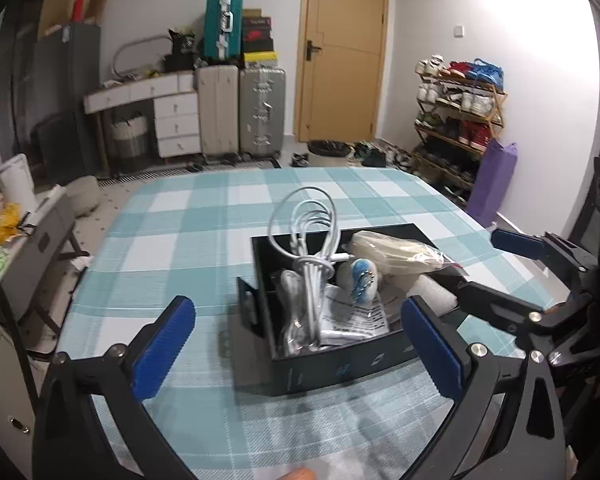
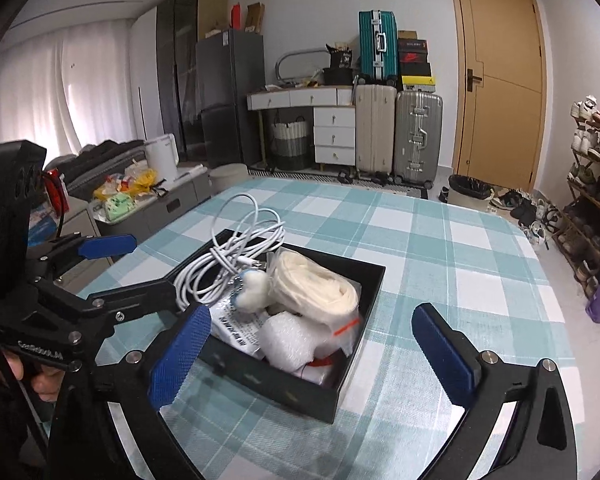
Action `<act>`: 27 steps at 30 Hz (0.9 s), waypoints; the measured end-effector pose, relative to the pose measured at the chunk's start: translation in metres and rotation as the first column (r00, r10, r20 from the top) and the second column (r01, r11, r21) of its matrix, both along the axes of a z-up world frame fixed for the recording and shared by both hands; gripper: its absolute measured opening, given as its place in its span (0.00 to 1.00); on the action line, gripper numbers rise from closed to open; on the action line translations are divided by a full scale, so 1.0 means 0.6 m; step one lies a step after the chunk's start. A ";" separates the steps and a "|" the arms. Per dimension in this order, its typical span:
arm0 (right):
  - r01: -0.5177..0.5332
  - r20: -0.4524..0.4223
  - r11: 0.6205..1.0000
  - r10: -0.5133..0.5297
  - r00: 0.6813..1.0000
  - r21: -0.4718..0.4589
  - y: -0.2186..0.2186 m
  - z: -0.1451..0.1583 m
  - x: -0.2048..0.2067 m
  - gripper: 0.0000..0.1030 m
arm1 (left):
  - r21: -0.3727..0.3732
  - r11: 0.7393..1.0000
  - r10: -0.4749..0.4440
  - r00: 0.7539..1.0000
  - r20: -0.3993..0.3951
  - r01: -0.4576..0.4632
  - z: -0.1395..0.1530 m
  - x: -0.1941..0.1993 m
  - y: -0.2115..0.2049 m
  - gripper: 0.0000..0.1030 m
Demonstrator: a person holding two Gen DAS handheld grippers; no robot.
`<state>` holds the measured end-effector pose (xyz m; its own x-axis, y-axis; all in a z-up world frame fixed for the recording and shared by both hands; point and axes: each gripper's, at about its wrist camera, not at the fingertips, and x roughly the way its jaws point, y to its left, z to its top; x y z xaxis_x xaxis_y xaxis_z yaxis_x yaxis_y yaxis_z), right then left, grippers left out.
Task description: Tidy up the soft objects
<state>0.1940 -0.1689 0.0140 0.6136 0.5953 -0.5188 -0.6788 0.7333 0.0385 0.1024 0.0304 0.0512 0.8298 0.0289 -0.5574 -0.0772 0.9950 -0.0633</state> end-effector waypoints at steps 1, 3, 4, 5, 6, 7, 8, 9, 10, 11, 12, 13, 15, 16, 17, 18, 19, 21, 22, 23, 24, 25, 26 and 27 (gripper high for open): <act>0.001 0.005 1.000 -0.001 1.000 0.008 -0.004 0.000 -0.006 0.99 | 0.008 1.000 0.007 1.000 0.005 -0.007 -0.001 -0.005 0.000 1.00; -0.003 0.016 1.000 0.003 1.000 0.028 -0.011 -0.001 -0.016 0.99 | 0.019 1.000 0.021 1.000 0.016 -0.021 -0.005 -0.017 0.001 1.00; -0.005 0.022 0.999 0.004 1.000 0.037 -0.014 -0.002 -0.022 0.99 | 0.023 0.999 0.024 1.000 0.020 -0.025 -0.007 -0.020 0.001 1.00; -0.007 0.027 0.999 0.006 1.000 0.043 -0.017 -0.004 -0.028 0.99 | 0.029 0.999 0.031 0.999 0.027 -0.031 -0.009 -0.026 0.002 1.00; -0.009 0.031 0.999 0.007 0.999 0.047 -0.019 -0.005 -0.033 0.99 | 0.032 0.999 0.035 0.999 0.031 -0.036 -0.012 -0.031 0.002 1.00; -0.011 0.035 0.999 0.009 0.999 0.051 -0.022 -0.007 -0.038 0.99 | 0.031 0.999 0.038 0.999 0.037 -0.039 -0.013 -0.034 0.003 1.00; -0.013 0.036 0.999 0.012 0.999 0.052 -0.023 -0.009 -0.042 0.99 | 0.025 0.999 0.041 0.998 0.044 -0.042 -0.015 -0.037 0.004 1.00; -0.014 0.040 0.998 0.012 0.999 0.055 -0.024 -0.011 -0.046 0.99 | 0.019 0.999 0.045 0.998 0.050 -0.046 -0.018 -0.041 0.006 1.00; -0.013 0.045 0.998 0.011 0.999 0.058 -0.026 -0.012 -0.049 0.99 | 0.016 0.999 0.047 0.997 0.054 -0.048 -0.020 -0.043 0.007 1.00; -0.012 0.048 0.998 0.009 0.999 0.063 -0.028 -0.014 -0.052 0.99 | 0.017 0.999 0.049 0.997 0.058 -0.050 -0.024 -0.045 0.007 1.00; -0.010 0.050 0.998 0.007 0.999 0.070 -0.030 -0.017 -0.055 0.99 | 0.016 0.998 0.051 0.997 0.057 -0.052 -0.027 -0.045 0.008 1.00; -0.009 0.051 0.997 0.006 0.999 0.073 -0.030 -0.018 -0.056 0.99 | 0.015 0.998 0.054 0.997 0.057 -0.055 -0.030 -0.045 0.010 1.00; -0.010 0.054 0.997 0.005 0.999 0.079 -0.032 -0.019 -0.058 0.99 | 0.018 0.997 0.070 0.995 0.068 -0.071 -0.036 -0.047 0.011 1.00; -0.010 0.057 0.997 0.005 0.998 0.081 -0.033 -0.020 -0.059 0.99 | 0.021 0.997 0.074 0.995 0.072 -0.076 -0.037 -0.048 0.010 1.00; -0.009 0.061 0.997 0.004 0.998 0.082 -0.034 -0.020 -0.060 0.99 | 0.021 0.997 0.076 0.994 0.082 -0.078 -0.040 -0.049 0.012 1.00; -0.008 0.065 0.996 0.002 0.998 0.084 -0.035 -0.021 -0.061 0.99 | 0.020 0.997 0.079 0.993 0.085 -0.081 -0.042 -0.049 0.013 1.00; -0.007 0.069 0.996 0.001 0.998 0.085 -0.036 -0.022 -0.061 0.99 | 0.020 0.996 0.080 0.993 0.088 -0.082 -0.042 -0.049 0.012 1.00; -0.004 0.074 0.996 -0.003 0.997 0.086 -0.036 -0.024 -0.061 0.99 | 0.027 0.995 0.091 0.991 0.100 -0.095 -0.045 -0.050 0.015 1.00; -0.004 0.073 0.996 -0.002 0.997 0.085 -0.037 -0.025 -0.061 0.99 | 0.029 0.995 0.093 0.990 0.104 -0.096 -0.046 -0.051 0.016 1.00; -0.003 0.073 0.997 -0.003 0.997 0.084 -0.037 -0.027 -0.061 0.99 | 0.030 0.995 0.093 0.990 0.106 -0.097 -0.047 -0.052 0.016 1.00; -0.002 0.075 0.996 -0.004 0.997 0.084 -0.037 -0.028 -0.062 0.99 | 0.032 0.995 0.094 0.990 0.109 -0.098 -0.048 -0.053 0.017 1.00; -0.002 0.073 0.996 -0.004 0.997 0.085 -0.037 -0.030 -0.061 0.99 | 0.031 0.995 0.096 0.989 0.109 -0.100 -0.048 -0.053 0.018 1.00; -0.002 0.072 0.996 -0.004 0.997 0.086 -0.037 -0.031 -0.061 0.99 | 0.026 0.995 0.096 0.989 0.111 -0.099 -0.048 -0.054 0.020 1.00; -0.002 0.075 0.996 -0.005 0.997 0.087 -0.038 -0.033 -0.061 0.99 | 0.024 0.995 0.095 0.989 0.113 -0.099 -0.048 -0.054 0.021 1.00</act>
